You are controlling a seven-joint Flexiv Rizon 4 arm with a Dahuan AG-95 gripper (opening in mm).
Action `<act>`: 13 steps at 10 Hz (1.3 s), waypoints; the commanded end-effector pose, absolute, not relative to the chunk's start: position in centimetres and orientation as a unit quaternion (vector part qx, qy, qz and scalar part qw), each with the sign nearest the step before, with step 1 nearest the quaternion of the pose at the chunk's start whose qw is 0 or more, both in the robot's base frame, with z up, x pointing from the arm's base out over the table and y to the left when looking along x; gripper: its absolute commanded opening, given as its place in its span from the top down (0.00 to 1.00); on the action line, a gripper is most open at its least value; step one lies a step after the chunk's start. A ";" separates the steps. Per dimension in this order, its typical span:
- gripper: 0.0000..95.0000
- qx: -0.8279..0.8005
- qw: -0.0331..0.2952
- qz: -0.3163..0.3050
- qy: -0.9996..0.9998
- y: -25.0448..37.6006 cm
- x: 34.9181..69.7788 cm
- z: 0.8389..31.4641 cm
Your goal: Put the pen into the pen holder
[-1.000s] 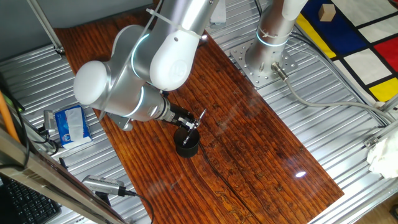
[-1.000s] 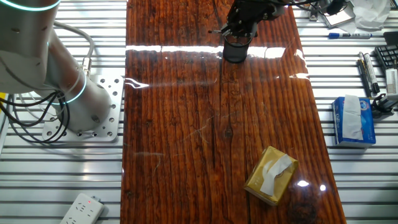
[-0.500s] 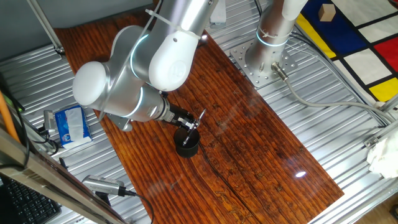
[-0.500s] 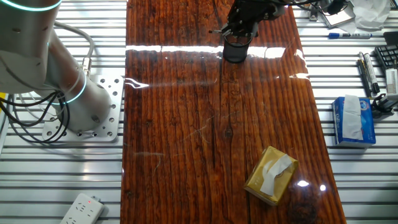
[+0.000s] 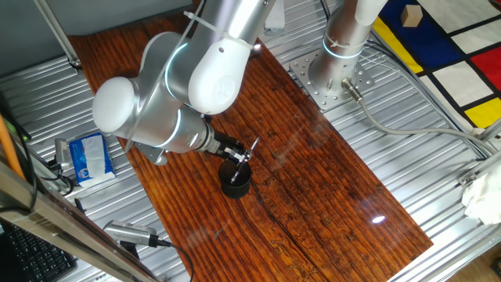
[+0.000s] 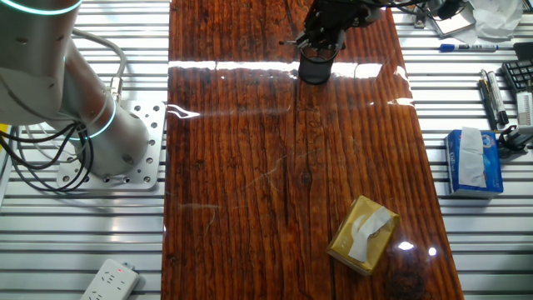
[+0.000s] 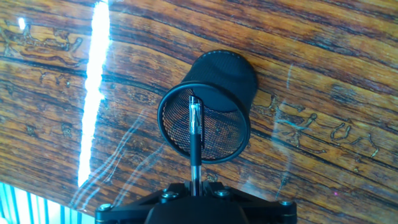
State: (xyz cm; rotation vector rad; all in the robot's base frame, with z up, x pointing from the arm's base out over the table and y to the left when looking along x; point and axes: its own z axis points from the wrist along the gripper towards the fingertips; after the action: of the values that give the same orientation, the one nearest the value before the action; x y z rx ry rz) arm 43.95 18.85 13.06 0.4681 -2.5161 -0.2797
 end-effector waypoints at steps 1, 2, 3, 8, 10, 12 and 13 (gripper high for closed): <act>0.80 0.177 0.279 -0.105 -0.938 18.9 44.0 13.1; 0.80 0.179 0.279 -0.106 -0.937 18.9 44.0 13.1; 0.80 0.179 0.279 -0.106 -0.938 18.9 44.0 13.0; 0.80 0.177 0.279 -0.104 -0.938 18.9 44.0 13.0; 0.80 0.173 0.276 -0.103 -0.940 18.9 44.0 13.1; 0.80 0.171 0.277 -0.101 -0.940 18.9 44.0 13.1; 0.80 0.170 0.277 -0.101 -0.940 18.9 44.0 13.1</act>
State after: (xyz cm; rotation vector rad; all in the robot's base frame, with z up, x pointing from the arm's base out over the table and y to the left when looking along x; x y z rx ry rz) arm 43.89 18.83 13.07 0.4578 -2.5269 -0.2697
